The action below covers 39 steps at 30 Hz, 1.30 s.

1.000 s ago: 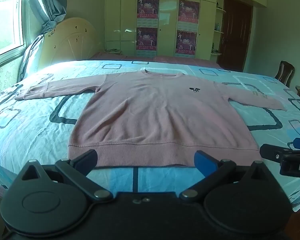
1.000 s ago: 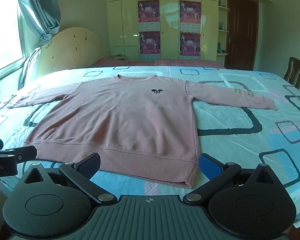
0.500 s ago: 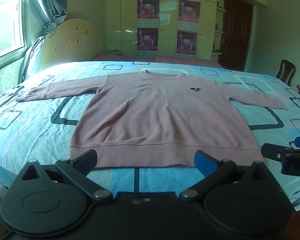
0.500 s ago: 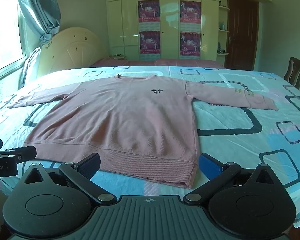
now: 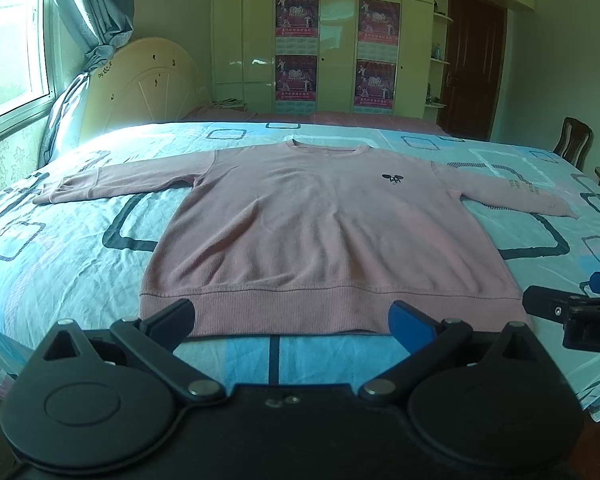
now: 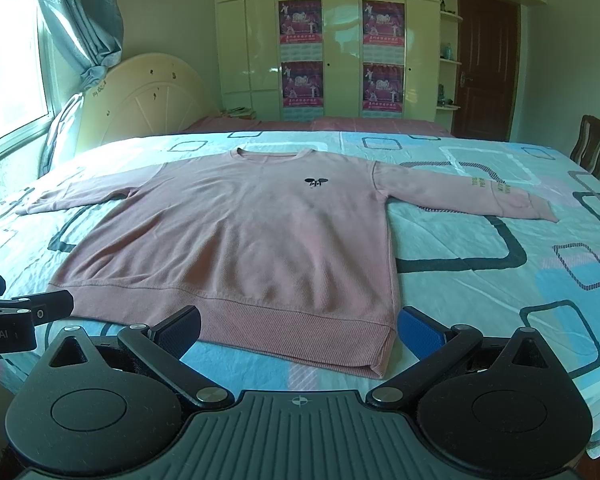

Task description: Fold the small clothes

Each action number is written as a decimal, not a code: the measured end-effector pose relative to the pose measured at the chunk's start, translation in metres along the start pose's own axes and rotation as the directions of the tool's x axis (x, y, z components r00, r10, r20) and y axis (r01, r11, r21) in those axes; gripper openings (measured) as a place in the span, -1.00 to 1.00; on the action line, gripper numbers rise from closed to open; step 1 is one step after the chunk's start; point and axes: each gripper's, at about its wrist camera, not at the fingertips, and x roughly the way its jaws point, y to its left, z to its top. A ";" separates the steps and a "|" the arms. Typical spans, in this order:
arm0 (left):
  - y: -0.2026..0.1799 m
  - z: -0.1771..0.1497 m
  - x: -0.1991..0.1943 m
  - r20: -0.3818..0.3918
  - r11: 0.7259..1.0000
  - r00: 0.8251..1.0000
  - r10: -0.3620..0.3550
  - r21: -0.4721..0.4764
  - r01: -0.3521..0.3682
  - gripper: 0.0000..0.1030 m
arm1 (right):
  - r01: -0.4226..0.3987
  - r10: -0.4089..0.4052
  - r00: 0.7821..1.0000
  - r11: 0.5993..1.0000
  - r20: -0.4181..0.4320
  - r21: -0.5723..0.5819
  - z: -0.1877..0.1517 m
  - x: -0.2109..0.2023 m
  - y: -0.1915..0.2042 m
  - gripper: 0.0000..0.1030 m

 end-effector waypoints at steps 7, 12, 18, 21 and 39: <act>0.000 0.000 0.000 0.000 1.000 1.000 0.002 0.000 -0.002 0.99 | -0.003 0.003 1.000 1.000 -0.002 -0.002 0.000 0.001 0.000 1.00; 0.001 0.001 0.000 0.001 1.000 1.000 0.004 -0.002 -0.004 0.99 | -0.007 0.007 1.000 1.000 -0.001 -0.006 0.002 0.003 0.002 1.00; 0.002 0.000 -0.001 0.002 1.000 1.000 0.009 0.001 -0.009 0.99 | -0.011 0.011 1.000 1.000 0.002 -0.007 0.003 0.004 0.002 1.00; 0.003 0.001 -0.001 0.002 1.000 1.000 0.009 0.000 -0.009 0.99 | -0.011 0.011 1.000 1.000 0.002 -0.007 0.003 0.004 0.002 1.00; 0.003 -0.001 -0.002 0.002 1.000 1.000 0.012 -0.002 -0.012 0.99 | -0.008 0.008 1.000 1.000 -0.001 -0.005 0.002 0.004 0.001 1.00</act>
